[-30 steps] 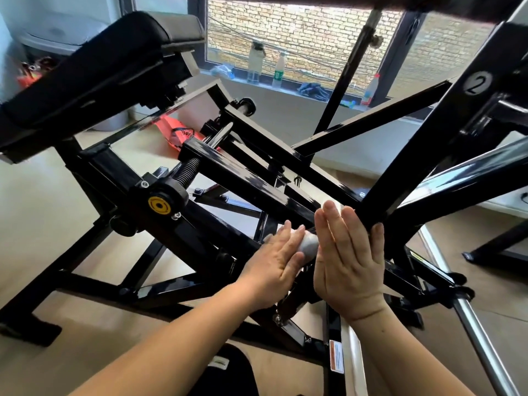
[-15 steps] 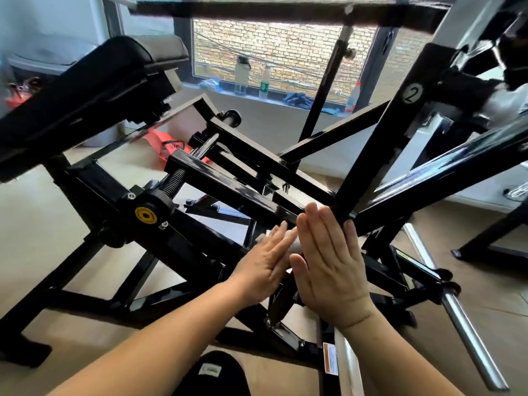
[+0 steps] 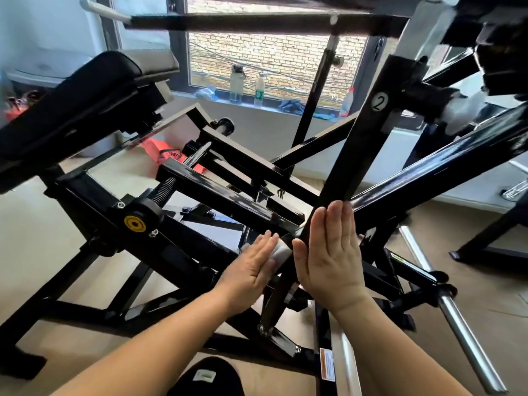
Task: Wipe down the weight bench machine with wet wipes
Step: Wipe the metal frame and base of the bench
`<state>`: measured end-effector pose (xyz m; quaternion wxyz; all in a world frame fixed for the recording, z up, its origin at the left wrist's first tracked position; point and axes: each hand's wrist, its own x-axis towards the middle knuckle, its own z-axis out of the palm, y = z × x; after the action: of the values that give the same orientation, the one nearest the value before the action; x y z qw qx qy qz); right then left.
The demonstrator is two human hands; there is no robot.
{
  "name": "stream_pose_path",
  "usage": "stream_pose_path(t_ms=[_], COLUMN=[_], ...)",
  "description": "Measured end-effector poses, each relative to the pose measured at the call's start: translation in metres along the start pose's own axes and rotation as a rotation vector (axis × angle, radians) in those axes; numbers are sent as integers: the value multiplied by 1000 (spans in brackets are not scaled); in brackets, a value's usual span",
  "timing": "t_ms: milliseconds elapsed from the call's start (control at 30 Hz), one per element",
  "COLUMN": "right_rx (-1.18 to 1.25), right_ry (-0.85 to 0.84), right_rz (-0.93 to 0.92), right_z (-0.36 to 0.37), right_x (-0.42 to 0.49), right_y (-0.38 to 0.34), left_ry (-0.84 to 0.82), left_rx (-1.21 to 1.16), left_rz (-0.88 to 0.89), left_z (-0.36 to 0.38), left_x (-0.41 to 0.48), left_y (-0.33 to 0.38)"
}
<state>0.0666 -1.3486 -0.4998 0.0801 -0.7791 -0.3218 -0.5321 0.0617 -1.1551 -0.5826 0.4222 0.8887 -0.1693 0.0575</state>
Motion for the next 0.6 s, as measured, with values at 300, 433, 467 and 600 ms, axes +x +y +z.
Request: stream_pose_path(t_ms=[300, 433, 467, 600], right_rx=[333, 763, 968, 1347], right_ry=[-109, -227, -314, -380], right_rz=[213, 658, 812, 1083], right_z=[-56, -97, -102, -114], right_x=[-2, -3, -3, -4], right_y=[-26, -24, -19, 6], left_ry=[162, 224, 218, 216], left_rx=[-340, -320, -302, -303], left_rz=[20, 142, 168, 169], left_z=[-39, -26, -20, 1], left_x=[-72, -63, -59, -43], left_y=[93, 148, 156, 182])
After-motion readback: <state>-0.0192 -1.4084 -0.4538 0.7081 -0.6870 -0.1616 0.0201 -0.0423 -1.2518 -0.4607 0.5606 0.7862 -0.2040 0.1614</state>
